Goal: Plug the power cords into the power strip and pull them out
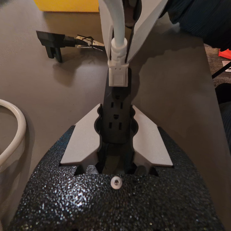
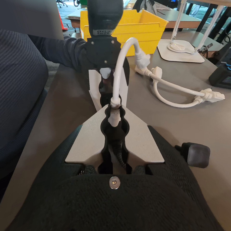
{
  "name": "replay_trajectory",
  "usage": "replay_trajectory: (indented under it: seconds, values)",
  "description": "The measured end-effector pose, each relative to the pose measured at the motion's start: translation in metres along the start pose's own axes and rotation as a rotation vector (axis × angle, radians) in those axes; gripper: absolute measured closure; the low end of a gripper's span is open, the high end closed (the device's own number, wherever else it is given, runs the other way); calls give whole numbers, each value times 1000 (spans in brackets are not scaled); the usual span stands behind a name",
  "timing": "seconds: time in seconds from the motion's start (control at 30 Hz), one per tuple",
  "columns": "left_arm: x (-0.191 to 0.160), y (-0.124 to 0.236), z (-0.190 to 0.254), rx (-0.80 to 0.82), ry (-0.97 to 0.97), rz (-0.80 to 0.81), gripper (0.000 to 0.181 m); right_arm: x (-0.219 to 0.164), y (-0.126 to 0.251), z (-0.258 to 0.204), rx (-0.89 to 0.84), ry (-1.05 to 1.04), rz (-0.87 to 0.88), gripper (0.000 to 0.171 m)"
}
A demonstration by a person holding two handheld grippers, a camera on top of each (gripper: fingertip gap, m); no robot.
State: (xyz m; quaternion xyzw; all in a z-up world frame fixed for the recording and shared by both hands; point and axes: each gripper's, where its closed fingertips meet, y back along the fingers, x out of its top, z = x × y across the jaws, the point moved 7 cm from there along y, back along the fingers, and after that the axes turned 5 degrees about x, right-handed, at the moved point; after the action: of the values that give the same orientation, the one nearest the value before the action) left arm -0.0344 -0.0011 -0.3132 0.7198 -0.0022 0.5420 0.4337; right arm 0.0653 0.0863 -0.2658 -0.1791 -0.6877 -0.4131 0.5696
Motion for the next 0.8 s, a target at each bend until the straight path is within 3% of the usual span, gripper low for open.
replay_trajectory:
  seconds: [0.8]
  values:
    - [0,0,1,2,-3,1,138,0,0,-2,8,5,-1,156]
